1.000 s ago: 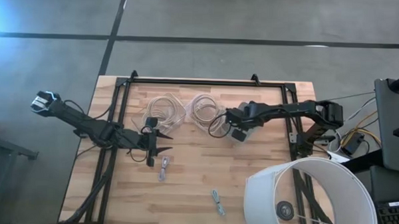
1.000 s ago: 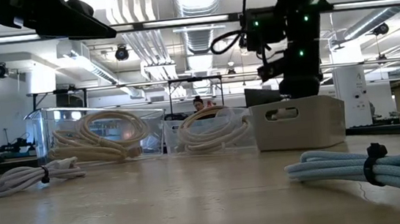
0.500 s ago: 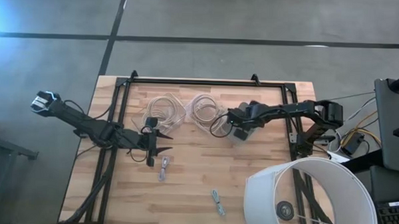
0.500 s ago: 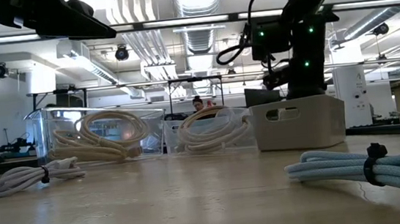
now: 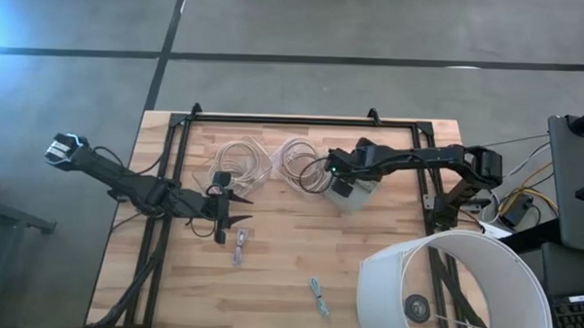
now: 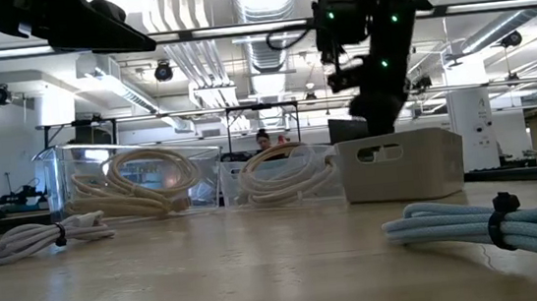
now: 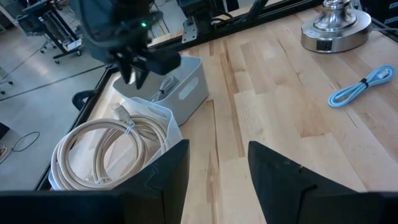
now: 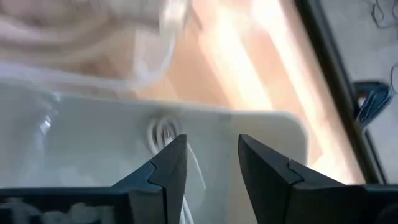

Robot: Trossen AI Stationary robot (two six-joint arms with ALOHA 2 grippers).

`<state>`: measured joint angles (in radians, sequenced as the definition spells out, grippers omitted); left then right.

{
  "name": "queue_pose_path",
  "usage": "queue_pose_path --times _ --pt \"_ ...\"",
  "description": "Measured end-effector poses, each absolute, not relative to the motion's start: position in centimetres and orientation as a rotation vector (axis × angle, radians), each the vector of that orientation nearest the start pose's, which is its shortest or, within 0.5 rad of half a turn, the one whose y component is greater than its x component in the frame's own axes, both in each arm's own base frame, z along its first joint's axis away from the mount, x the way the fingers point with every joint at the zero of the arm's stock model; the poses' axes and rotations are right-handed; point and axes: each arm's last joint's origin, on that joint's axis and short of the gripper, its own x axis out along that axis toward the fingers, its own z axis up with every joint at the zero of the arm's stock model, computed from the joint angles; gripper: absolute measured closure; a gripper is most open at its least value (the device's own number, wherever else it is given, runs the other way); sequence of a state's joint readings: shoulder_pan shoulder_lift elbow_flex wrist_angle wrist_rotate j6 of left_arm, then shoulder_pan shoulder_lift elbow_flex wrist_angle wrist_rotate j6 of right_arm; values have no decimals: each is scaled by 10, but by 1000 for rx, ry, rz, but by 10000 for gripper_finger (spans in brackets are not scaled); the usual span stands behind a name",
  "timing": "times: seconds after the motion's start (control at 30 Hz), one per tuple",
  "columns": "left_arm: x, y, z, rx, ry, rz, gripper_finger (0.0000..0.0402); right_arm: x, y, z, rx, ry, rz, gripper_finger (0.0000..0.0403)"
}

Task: Pick & Place USB Port
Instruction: Put the purple charger cable into the white bin

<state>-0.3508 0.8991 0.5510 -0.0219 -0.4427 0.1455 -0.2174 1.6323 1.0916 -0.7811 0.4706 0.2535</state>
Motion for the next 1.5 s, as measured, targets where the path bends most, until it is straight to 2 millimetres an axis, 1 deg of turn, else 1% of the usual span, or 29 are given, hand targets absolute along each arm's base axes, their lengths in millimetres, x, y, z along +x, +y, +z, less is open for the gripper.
queue_pose_path --times 0.23,0.33,0.43,0.53,0.67,0.77,0.93,1.0,1.13,1.33,1.5 --pt "186 -55 249 255 347 71 234 309 -76 235 55 1119 -736 276" --pt "186 -55 249 214 346 77 234 315 -71 244 52 1085 -719 278" --pt "186 -56 248 162 350 62 234 318 -66 249 47 1065 -703 276" --pt "185 -58 246 110 378 -6 234 320 -60 251 41 1059 -689 273" --pt "185 -60 244 -25 402 -73 234 319 -54 247 28 1073 -672 276" --pt "183 -60 240 -122 454 -45 234 319 -50 245 19 1080 -660 280" --pt "176 -57 227 -300 602 45 234 320 -45 245 11 1077 -646 286" --pt "175 -58 221 -340 659 72 234 320 -44 246 9 1074 -645 288" --pt "180 -64 210 -402 741 70 236 321 -45 245 2 1075 -643 289" --pt "191 -73 187 -451 882 97 246 321 -45 245 -1 1076 -641 283" --pt "204 -80 181 -486 943 160 248 321 -45 245 -13 1080 -634 284"
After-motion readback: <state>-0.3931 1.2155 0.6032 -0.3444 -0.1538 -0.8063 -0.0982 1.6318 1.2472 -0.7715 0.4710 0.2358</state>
